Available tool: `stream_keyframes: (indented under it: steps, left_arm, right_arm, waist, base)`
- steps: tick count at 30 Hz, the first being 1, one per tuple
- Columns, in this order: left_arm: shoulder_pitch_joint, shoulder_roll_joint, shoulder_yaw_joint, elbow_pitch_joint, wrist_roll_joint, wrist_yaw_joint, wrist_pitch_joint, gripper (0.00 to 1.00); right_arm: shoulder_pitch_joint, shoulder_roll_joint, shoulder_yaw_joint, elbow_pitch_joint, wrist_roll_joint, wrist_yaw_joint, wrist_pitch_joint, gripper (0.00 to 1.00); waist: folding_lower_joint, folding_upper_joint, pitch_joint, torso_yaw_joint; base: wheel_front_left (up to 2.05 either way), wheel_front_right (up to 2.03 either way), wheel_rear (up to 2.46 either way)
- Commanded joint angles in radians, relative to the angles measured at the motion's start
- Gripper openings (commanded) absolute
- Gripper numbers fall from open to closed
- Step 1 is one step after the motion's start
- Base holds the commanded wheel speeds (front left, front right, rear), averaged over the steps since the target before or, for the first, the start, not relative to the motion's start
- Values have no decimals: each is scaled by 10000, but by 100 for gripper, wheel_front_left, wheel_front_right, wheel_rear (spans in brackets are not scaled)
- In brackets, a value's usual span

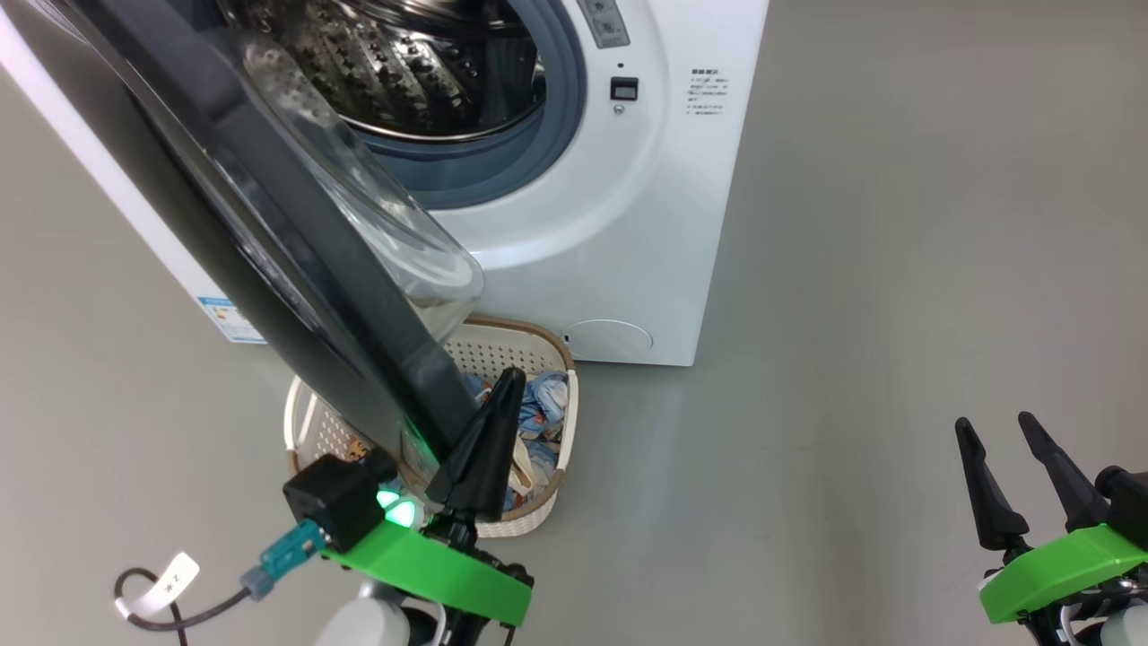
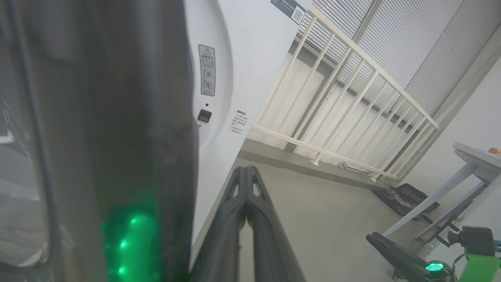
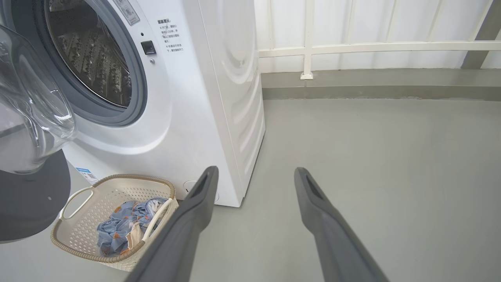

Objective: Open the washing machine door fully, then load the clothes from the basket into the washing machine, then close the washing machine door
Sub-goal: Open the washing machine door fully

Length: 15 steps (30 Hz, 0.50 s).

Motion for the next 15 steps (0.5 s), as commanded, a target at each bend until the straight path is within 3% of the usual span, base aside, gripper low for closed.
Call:
stream_keyframes:
  steps: [1,15]
  left_arm:
    - [16,480,855,-42,69,281,-64,0]
    - [812,480,1121,-711,650,520,-64,0]
  right_arm:
    - [-190,-221,236,-249,-131,16,-118,100]
    - [-81,-367,137,-368,-149,16,-118,100]
  waist:
    - [0,-1,-16,67]
    - [0,-1,-38,891]
  base:
    - [0,0,0]
    - [0,0,0]
